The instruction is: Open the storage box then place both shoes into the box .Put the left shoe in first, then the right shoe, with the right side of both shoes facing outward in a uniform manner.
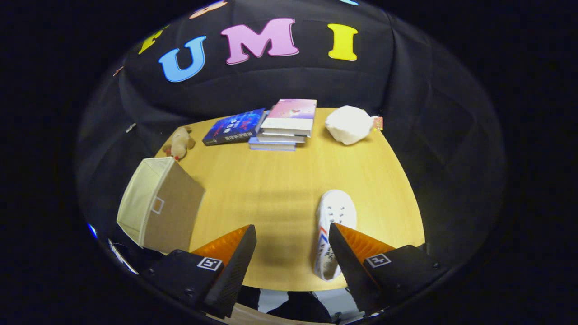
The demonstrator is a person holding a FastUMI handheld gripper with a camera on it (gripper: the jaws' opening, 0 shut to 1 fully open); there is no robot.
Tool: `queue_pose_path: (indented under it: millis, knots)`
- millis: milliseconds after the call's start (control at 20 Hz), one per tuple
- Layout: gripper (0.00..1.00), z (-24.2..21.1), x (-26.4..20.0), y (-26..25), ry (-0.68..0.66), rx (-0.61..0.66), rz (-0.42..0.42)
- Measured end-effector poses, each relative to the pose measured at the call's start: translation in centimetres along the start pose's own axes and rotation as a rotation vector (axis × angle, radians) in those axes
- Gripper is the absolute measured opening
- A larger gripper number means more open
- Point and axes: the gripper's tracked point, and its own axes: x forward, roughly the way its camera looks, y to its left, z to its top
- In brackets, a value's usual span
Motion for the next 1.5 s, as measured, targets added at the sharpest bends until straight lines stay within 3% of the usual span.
queue_pose_path:
  millis: [400, 650, 750, 800, 900, 1000, 1150, 1200, 1500]
  knots:
    - [0.99, -6.9, 5.5, -10.4, 0.209, -0.058, -0.082]
    - [1.00, -8.8, 8.9, -10.6, 0.268, -0.033, -0.059]
    - [0.97, -8.9, 9.4, -9.2, 0.292, -0.006, -0.001]
    - [0.81, -9.0, 9.6, -8.3, 0.301, 0.027, 0.033]
    - [0.39, -9.1, 9.7, -8.3, 0.312, 0.052, 0.024]
    - [0.36, -8.9, 9.7, -8.6, 0.314, 0.085, 0.015]
    - [0.10, -8.9, 9.4, -8.8, 0.304, 0.116, -0.005]
    - [0.08, -8.9, 9.4, -8.7, 0.310, 0.114, -0.003]
    - [0.07, -7.3, 6.4, -5.6, 0.311, 0.148, 0.012]
